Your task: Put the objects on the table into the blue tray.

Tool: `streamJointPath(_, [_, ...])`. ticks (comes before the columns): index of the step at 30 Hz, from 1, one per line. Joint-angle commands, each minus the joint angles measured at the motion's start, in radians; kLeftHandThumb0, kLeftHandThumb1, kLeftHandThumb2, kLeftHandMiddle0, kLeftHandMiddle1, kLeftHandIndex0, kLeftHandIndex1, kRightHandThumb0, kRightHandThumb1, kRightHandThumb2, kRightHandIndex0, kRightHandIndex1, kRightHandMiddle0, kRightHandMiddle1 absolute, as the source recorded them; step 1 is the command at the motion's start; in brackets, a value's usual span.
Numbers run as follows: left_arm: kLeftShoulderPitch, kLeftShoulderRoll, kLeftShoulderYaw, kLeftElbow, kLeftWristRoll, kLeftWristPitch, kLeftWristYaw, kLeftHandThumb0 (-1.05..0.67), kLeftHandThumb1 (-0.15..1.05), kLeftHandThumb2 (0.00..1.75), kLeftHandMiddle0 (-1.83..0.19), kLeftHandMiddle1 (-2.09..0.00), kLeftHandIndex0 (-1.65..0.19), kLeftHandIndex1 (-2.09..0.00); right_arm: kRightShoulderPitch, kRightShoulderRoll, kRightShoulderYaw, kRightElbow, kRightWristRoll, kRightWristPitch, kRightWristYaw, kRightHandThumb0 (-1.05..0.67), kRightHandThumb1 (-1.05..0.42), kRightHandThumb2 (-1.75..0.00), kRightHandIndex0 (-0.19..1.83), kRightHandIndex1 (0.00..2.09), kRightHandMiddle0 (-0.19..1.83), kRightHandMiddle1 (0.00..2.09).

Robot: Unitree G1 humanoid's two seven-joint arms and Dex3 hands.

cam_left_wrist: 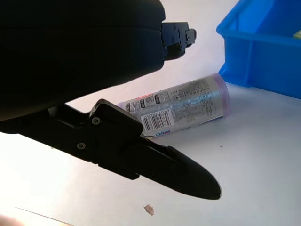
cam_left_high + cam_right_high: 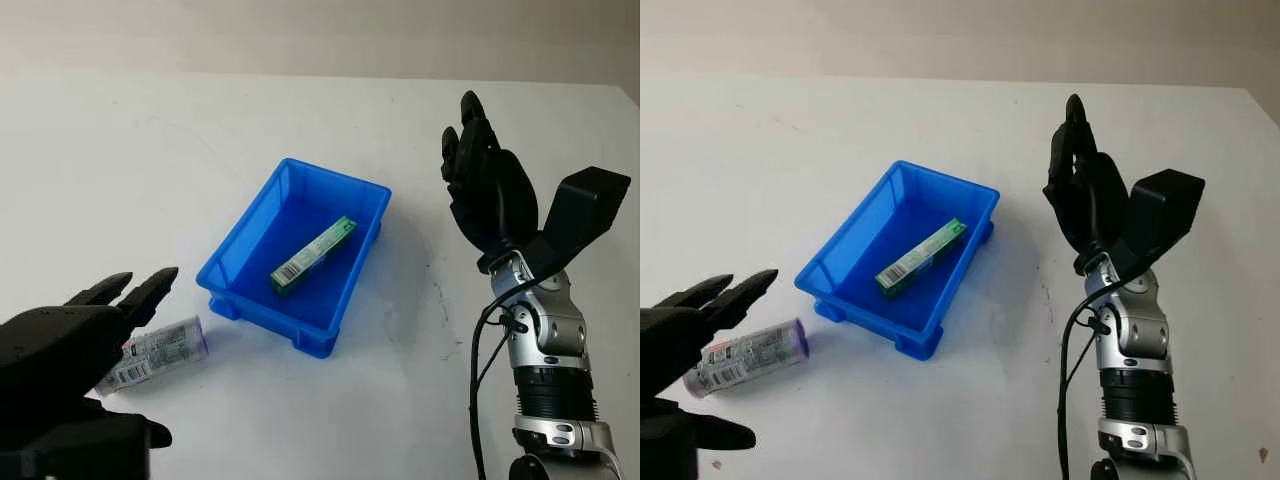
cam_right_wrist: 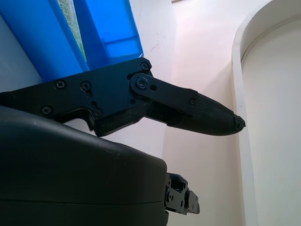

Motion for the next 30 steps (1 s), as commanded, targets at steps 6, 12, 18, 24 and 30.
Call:
streamJointPath(6, [-0.053, -0.199, -0.110, -0.010, 0.325, -0.037, -0.095, -0.73, 0.97, 0.06, -0.07, -0.07, 0.01, -0.10, -0.012, 0.000, -0.003, -0.016, 0.009, 0.002, 0.007, -0.76, -1.05, -0.73, -0.19, 0.00, -0.19, 0.00])
streamJointPath(12, [-0.101, -0.337, -0.146, 0.041, 0.553, -0.104, -0.076, -0.64, 0.99, 0.06, -0.04, -0.05, 0.02, -0.08, -0.007, 0.006, -0.001, -0.026, 0.010, 0.005, -0.002, -0.74, -1.05, -0.74, -0.19, 0.00, -0.19, 0.00])
streamJointPath(18, [-0.098, -0.417, -0.124, 0.121, 0.551, -0.140, 0.146, -0.56, 1.05, 0.19, -0.09, -0.07, -0.02, -0.08, -0.002, 0.007, -0.005, -0.027, 0.019, 0.006, -0.004, -0.74, -1.05, -0.74, -0.19, 0.00, -0.19, 0.00])
streamJointPath(24, [-0.104, -0.398, -0.096, 0.217, 0.477, -0.191, 0.395, -0.53, 1.05, 0.23, -0.21, -1.84, -0.27, -0.42, -0.003, 0.009, -0.006, -0.038, 0.022, 0.018, -0.020, -0.73, -1.05, -0.73, -0.19, 0.00, -0.19, 0.00])
streamJointPath(30, [-0.119, -0.359, -0.085, 0.270, 0.374, -0.207, 0.418, -0.55, 1.05, 0.32, -0.36, -2.09, -0.10, -1.63, 0.000, 0.005, -0.004, -0.046, 0.020, 0.019, -0.023, -0.74, -1.05, -0.73, -0.19, 0.00, -0.19, 0.00])
